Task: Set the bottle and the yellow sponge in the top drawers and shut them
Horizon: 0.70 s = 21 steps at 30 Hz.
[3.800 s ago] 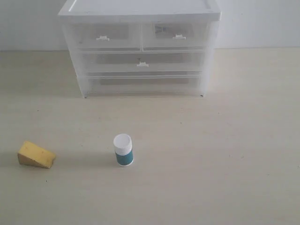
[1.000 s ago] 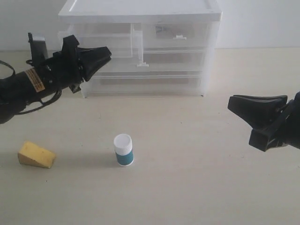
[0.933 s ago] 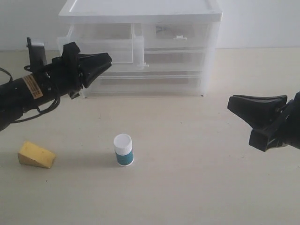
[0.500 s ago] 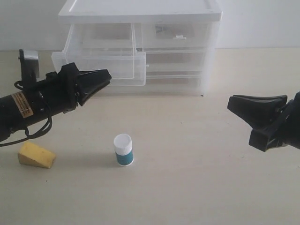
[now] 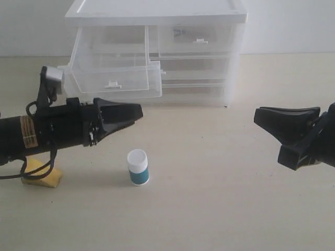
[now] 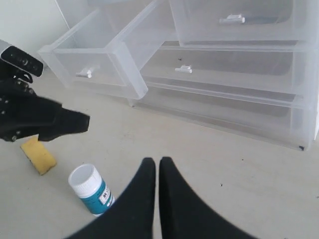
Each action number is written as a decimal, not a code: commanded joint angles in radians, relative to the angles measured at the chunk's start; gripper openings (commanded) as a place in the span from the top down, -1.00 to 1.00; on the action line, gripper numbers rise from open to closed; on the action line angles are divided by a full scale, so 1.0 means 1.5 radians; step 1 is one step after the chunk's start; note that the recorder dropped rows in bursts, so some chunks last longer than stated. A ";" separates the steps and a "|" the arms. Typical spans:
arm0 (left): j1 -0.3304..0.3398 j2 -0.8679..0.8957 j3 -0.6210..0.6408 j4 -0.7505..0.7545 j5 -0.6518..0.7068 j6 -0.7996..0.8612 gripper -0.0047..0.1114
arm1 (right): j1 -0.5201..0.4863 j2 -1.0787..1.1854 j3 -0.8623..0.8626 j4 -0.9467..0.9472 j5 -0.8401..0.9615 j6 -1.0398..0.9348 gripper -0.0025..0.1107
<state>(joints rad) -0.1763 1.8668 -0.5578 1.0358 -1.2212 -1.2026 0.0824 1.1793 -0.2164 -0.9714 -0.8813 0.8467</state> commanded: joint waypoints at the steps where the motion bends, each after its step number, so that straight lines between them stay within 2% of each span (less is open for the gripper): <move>1: -0.002 -0.006 0.004 0.179 0.000 -0.058 0.12 | -0.003 -0.001 -0.004 -0.009 -0.008 0.006 0.92; 4: -0.006 -0.011 0.008 0.279 0.000 -0.089 0.59 | -0.003 -0.001 -0.004 -0.032 -0.026 0.006 0.92; 5: -0.009 -0.019 0.018 0.292 0.000 -0.092 0.81 | -0.003 -0.001 -0.004 -0.044 -0.040 0.006 0.92; 9: -0.013 -0.104 0.077 0.292 0.000 -0.051 0.85 | 0.001 -0.001 -0.004 -0.070 -0.064 0.013 0.92; 12: -0.013 -0.226 0.108 0.289 0.000 -0.040 0.85 | 0.043 -0.001 -0.011 -0.074 -0.048 0.022 0.92; 15: -0.008 -0.382 0.112 0.280 0.000 -0.040 0.85 | 0.148 -0.001 -0.047 -0.081 0.016 0.057 0.92; 17: 0.007 -0.499 0.112 0.252 0.000 -0.051 0.85 | 0.224 0.001 -0.089 -0.078 0.105 0.072 0.92; 18: 0.016 -0.558 0.110 0.239 0.007 -0.051 0.85 | 0.286 0.004 -0.113 -0.075 0.165 0.083 0.92; 21: 0.034 -0.718 0.110 0.231 0.242 -0.085 0.85 | 0.432 0.036 -0.182 -0.068 0.293 0.088 0.91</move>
<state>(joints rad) -0.1492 0.9864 -0.3995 1.3995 -1.1186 -1.2814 0.5641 1.1959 -0.4158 -1.0824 -0.6048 0.9629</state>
